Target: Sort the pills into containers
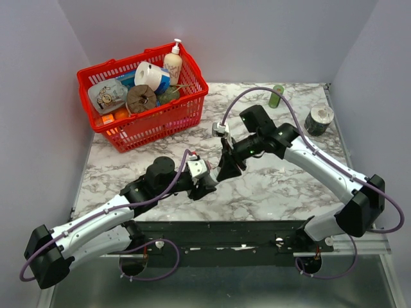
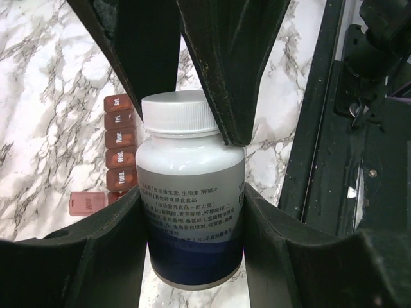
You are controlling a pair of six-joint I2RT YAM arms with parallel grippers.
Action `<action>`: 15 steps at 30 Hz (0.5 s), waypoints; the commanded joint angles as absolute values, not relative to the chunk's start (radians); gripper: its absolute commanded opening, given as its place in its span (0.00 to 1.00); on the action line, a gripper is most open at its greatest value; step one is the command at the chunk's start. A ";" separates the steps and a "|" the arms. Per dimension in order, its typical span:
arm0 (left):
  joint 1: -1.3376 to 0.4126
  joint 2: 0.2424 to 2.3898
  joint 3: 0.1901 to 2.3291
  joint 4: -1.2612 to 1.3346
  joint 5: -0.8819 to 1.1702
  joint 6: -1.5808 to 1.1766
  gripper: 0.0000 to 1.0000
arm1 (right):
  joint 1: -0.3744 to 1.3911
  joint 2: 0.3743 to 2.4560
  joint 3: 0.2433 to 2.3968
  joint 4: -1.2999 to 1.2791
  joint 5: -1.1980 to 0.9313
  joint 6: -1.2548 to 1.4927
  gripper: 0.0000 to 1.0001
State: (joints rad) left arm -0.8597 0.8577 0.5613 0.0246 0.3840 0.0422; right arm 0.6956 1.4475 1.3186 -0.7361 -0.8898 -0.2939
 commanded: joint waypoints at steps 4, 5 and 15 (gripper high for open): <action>-0.854 0.842 0.577 -0.046 0.667 0.198 0.00 | 0.785 1.451 1.356 -0.993 -1.042 -1.073 0.17; -0.850 0.844 0.577 -0.051 0.679 0.199 0.00 | 0.790 1.441 1.336 -0.958 -1.040 -1.118 0.17; -0.845 0.756 0.535 -0.020 0.569 0.167 0.00 | 0.810 1.451 1.368 -0.857 -0.910 -0.871 0.89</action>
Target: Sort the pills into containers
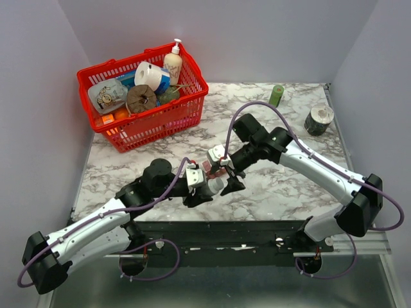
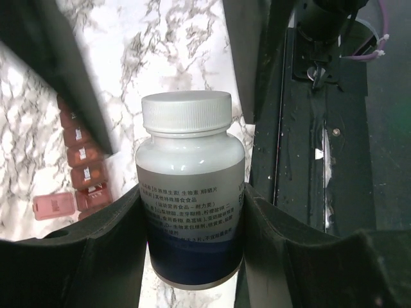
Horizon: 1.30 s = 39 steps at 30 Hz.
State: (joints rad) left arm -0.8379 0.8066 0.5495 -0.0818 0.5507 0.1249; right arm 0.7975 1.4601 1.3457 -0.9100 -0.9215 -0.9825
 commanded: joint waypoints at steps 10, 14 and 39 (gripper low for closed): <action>-0.845 0.778 0.541 -0.034 0.408 0.158 0.00 | 0.759 1.379 1.347 -0.624 -0.724 -0.054 1.00; -0.845 0.790 0.548 -0.008 0.376 0.117 0.00 | 0.761 1.384 1.322 -0.621 -0.696 0.075 0.99; -0.845 0.798 0.543 -0.118 0.552 0.259 0.00 | 0.867 1.450 1.410 -0.955 -0.999 -1.072 0.23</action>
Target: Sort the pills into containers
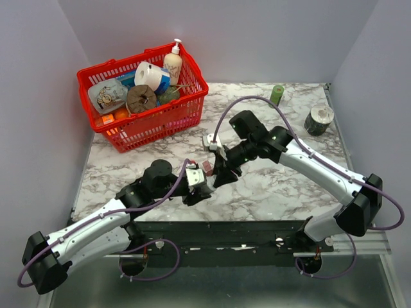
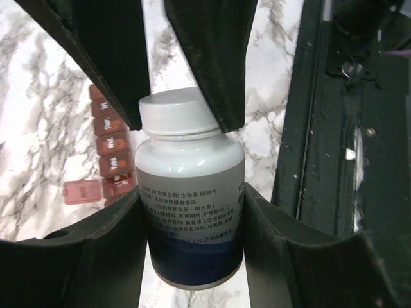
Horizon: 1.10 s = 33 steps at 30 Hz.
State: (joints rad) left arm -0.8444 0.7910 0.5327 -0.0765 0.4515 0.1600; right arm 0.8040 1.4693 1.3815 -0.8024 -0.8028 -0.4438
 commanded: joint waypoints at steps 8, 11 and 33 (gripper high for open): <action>-0.845 0.769 0.519 -0.075 0.523 0.226 0.00 | 0.877 1.490 1.433 -0.924 -0.899 -1.024 0.54; -0.845 0.759 0.509 -0.043 0.505 0.203 0.00 | 0.871 1.467 1.414 -0.824 -0.900 -0.791 0.89; -0.845 0.736 0.511 -0.014 0.374 0.121 0.00 | 0.784 1.428 1.342 -0.680 -0.767 -0.052 0.90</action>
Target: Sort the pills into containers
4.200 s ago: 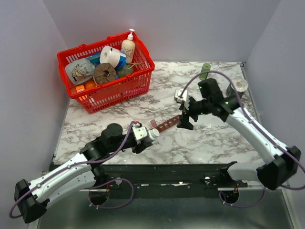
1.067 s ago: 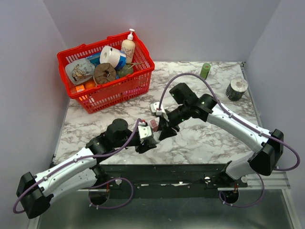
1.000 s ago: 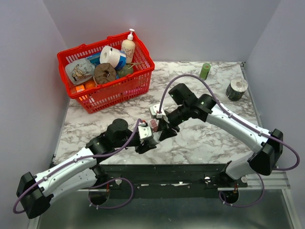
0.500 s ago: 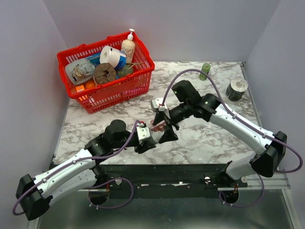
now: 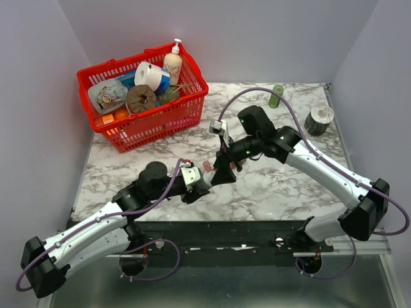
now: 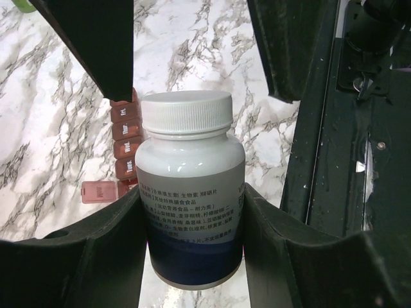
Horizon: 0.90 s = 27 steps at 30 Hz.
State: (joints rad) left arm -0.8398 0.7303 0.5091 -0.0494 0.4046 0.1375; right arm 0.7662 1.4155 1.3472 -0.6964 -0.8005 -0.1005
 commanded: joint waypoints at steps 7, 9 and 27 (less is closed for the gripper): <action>-0.845 0.744 0.518 -0.017 0.367 0.121 0.00 | 0.795 1.460 1.353 -0.678 -0.749 -0.046 0.77; -0.845 0.742 0.518 -0.017 0.365 0.121 0.00 | 0.801 1.466 1.359 -0.678 -0.744 -0.046 0.74; -0.844 0.773 0.511 -0.074 0.515 0.216 0.00 | 0.821 1.454 1.429 -0.957 -1.014 -1.128 0.17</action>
